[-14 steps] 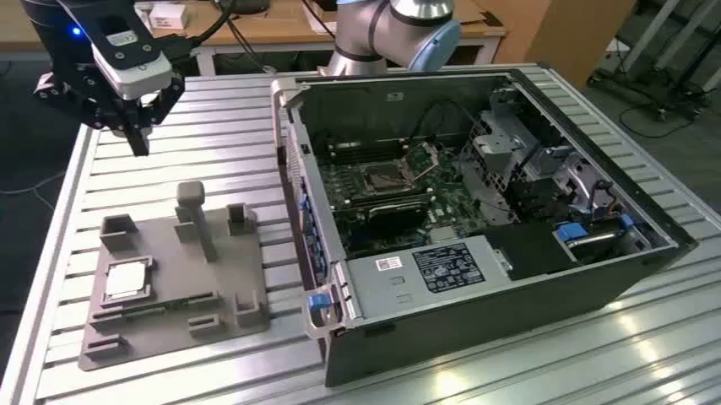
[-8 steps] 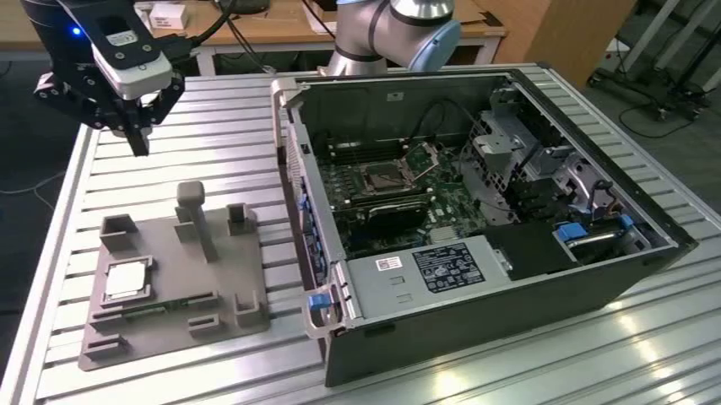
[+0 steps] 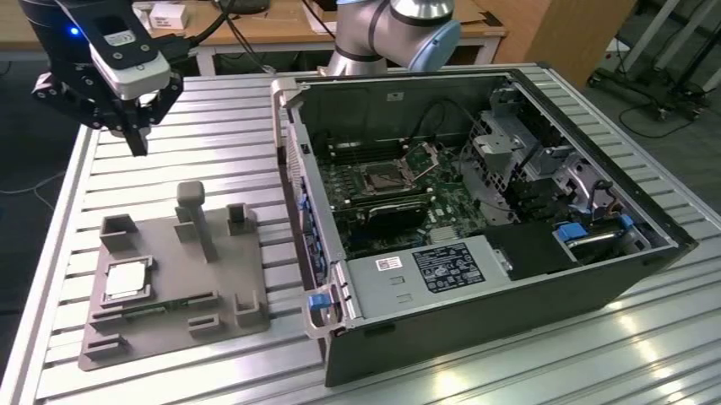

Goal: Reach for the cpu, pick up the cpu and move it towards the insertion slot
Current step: 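Reach for the cpu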

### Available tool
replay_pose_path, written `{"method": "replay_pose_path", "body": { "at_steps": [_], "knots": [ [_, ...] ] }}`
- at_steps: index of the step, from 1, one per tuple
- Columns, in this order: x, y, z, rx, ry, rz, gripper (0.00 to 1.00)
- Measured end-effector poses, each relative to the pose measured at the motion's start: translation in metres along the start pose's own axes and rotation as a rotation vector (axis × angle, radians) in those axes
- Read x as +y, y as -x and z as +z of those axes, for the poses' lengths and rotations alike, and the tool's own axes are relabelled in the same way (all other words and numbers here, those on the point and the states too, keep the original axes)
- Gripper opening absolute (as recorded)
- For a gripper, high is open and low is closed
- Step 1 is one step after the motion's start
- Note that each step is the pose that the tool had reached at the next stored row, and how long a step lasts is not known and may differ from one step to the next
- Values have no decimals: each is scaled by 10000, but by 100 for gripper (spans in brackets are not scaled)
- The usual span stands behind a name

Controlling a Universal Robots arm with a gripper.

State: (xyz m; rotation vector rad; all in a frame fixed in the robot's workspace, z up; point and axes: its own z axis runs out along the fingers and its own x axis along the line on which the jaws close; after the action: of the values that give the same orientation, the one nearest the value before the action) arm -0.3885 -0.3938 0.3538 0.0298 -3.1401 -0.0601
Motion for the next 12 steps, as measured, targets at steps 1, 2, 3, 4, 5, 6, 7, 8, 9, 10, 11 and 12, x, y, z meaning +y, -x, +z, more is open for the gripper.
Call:
{"method": "replay_pose_path", "body": {
  "at_steps": [1,2,3,4,5,6,7,8,9,10,11,12],
  "knots": [
    [-3,-14,0,1,-1,-1,11],
    [-4,-31,-1,2,-1,-1,11],
    [-5,-45,0,2,-1,0,11],
    [-7,-63,1,1,0,-1,11],
    [-9,-77,1,1,-1,-1,11],
    [-12,-86,1,1,-1,-1,11],
    [-17,-94,1,0,0,-3,11],
    [-22,-98,1,0,-1,-3,11],
    [-24,-99,1,1,-1,-3,11],
    [-28,-99,1,0,0,-4,11],
    [-32,-99,1,0,-1,-3,11],
    [-39,-99,2,-1,-1,-4,11]
  ]
}}
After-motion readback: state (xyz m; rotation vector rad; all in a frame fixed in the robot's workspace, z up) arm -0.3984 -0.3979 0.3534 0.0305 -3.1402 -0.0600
